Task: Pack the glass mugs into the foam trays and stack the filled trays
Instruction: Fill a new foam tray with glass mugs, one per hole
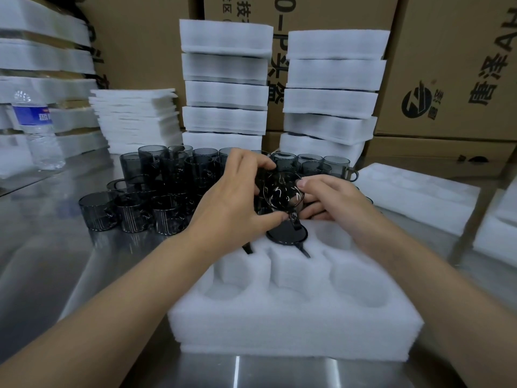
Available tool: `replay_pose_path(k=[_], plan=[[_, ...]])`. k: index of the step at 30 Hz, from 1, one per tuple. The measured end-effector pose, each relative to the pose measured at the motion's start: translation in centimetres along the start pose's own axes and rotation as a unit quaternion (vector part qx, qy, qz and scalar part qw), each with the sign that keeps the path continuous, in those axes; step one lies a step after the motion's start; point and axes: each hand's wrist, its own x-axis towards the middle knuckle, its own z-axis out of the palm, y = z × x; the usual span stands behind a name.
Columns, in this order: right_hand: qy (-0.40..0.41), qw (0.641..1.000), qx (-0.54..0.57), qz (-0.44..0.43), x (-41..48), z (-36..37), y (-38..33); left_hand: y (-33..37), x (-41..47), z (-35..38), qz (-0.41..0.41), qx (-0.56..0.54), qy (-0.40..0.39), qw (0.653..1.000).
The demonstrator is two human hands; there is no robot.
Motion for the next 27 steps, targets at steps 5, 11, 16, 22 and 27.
replay_pose_path(k=[5, 11, 16, 22, 27], plan=[[-0.007, 1.0, 0.026, -0.016, -0.19, -0.01, -0.16, -0.26, -0.02, 0.04, -0.033, 0.004, -0.04, 0.999], [0.007, 0.998, 0.06, -0.022, -0.12, -0.03, 0.0, -0.21, -0.13, 0.03, -0.023, -0.003, -0.04, 0.999], [-0.002, 0.998, 0.066, -0.009, 0.0, 0.06, -0.08, -0.11, -0.13, 0.03, -0.017, -0.007, -0.032, 0.999], [0.003, 0.998, 0.066, -0.005, 0.15, 0.11, -0.08, -0.04, -0.14, 0.01, -0.02, -0.013, -0.031, 0.999], [0.001, 0.998, 0.062, -0.012, -0.03, 0.14, -0.17, -0.04, -0.08, 0.03, -0.027, -0.009, -0.035, 0.999]])
